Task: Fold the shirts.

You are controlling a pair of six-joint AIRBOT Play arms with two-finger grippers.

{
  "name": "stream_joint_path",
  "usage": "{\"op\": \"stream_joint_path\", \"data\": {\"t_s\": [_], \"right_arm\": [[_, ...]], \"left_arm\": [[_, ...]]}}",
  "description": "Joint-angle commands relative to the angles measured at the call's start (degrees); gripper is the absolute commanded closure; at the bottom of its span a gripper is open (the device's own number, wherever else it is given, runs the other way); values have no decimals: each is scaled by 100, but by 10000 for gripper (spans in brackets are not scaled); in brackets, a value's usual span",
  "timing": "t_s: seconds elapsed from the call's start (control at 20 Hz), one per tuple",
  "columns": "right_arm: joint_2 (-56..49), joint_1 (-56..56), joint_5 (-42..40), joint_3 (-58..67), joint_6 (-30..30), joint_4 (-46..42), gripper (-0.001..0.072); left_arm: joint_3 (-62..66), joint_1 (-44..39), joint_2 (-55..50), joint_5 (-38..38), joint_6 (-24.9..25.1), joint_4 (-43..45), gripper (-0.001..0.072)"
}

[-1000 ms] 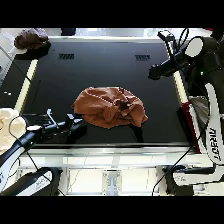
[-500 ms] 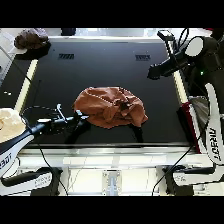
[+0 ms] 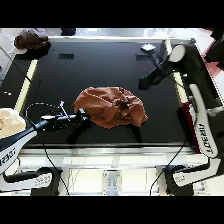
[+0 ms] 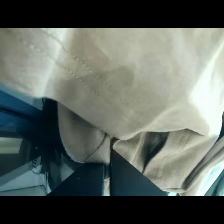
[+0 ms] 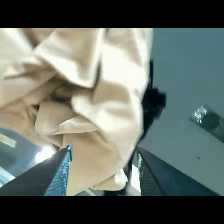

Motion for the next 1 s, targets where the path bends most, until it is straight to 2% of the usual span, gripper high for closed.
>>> {"op": "stream_joint_path", "data": {"t_s": [0.0, 0.15, 0.3, 0.5, 0.8, 0.85, 0.9, 0.95], "right_arm": [[-629, 538, -350, -87, -634, -39, 248], [-1012, 1001, -643, -87, -935, -210, 80], [-1178, 1331, -931, -87, -1401, -575, 81], [-1307, 1451, -2017, -87, -1508, -850, 85], [-1539, 1447, -1698, -90, -1537, -1080, 99], [-1565, 1447, -1696, -87, -1547, -1067, 218], [-1587, 1447, -1725, -87, -1552, -1060, 427], [-1596, 1447, -1808, -87, -1633, -1060, 703]], "left_arm": [[15, 2, -9, -258, 2, -2, 694], [15, 0, -9, -291, 2, -2, 694], [15, 2, -9, -289, 2, -2, 694], [15, 0, -9, -291, 0, 0, 694], [15, 2, -9, -289, 2, -2, 694], [15, 2, -9, -286, 2, -2, 694], [15, 2, -9, -286, 2, -9, 694], [17, 2, -9, -286, 4, -72, 694]]}}
